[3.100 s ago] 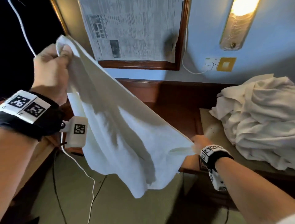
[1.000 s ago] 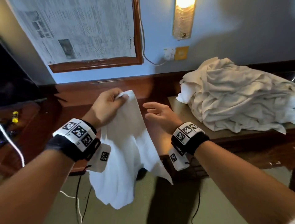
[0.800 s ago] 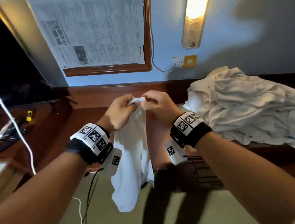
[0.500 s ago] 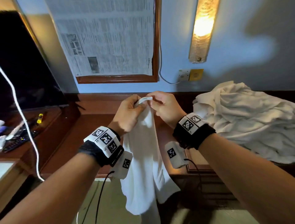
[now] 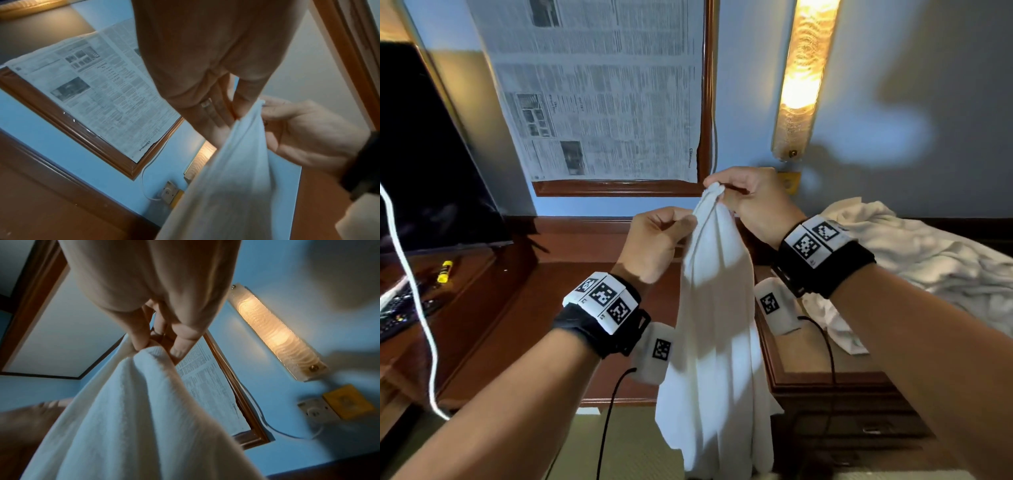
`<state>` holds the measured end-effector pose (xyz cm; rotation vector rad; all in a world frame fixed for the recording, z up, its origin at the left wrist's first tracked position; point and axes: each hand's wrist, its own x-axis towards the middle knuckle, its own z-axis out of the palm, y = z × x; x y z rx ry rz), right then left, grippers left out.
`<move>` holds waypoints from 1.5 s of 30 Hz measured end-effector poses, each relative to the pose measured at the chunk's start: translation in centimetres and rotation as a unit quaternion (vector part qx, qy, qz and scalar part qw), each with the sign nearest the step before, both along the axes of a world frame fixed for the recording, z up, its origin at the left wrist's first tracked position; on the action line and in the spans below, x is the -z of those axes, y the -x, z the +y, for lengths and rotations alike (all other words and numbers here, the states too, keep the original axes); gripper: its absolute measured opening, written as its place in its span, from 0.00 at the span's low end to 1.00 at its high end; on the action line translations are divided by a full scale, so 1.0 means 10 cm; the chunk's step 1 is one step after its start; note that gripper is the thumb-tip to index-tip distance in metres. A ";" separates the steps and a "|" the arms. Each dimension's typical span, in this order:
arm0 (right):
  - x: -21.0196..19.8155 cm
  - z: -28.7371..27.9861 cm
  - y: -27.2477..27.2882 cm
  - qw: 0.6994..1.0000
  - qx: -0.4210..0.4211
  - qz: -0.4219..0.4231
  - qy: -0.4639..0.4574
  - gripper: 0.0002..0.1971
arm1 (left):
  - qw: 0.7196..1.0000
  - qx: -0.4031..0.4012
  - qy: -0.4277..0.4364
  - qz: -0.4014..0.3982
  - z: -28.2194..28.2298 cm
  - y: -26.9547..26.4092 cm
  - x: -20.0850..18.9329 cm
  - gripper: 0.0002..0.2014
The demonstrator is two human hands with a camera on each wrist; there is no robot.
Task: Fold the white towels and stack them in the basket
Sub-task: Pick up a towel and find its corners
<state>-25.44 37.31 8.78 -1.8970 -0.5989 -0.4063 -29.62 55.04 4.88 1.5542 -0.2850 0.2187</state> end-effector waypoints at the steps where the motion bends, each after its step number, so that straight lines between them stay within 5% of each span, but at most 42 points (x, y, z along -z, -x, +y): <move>1: -0.05 -0.02 -0.01 1.000 -0.004 -0.005 0.012 0.16 | 1.000 0.006 -0.016 0.004 0.02 -0.01 -0.01 0.08; 9: -0.35 -0.12 -0.03 0.997 -0.022 -0.023 0.067 0.18 | 0.984 0.098 -0.146 0.028 0.03 -0.08 0.37 0.05; 17: -0.18 -0.30 -0.15 0.994 0.064 -0.019 0.084 0.19 | 0.966 -0.178 -0.163 -0.091 0.35 -0.11 0.50 0.07; 19: -0.19 -0.27 -0.16 0.992 0.087 -0.025 0.090 0.19 | 0.943 -0.201 -0.217 -0.150 0.30 -0.04 0.47 0.02; 22: -0.21 -0.18 -0.16 0.988 0.109 -0.035 0.101 0.18 | 0.931 -0.176 -0.243 -0.210 0.15 0.07 0.58 0.10; 36: -0.27 0.11 -0.03 0.988 0.091 -0.086 0.094 0.15 | 0.977 -0.112 -0.146 -0.106 -0.13 0.07 0.91 0.04; 40: -0.25 0.07 -0.05 0.988 0.091 -0.087 0.094 0.15 | 0.961 -0.077 -0.252 -0.085 -0.17 0.05 1.03 0.11; 45: -0.21 -0.20 -0.15 0.985 0.140 -0.077 0.061 0.17 | 0.963 -0.149 -0.201 -0.096 0.02 0.02 1.04 0.08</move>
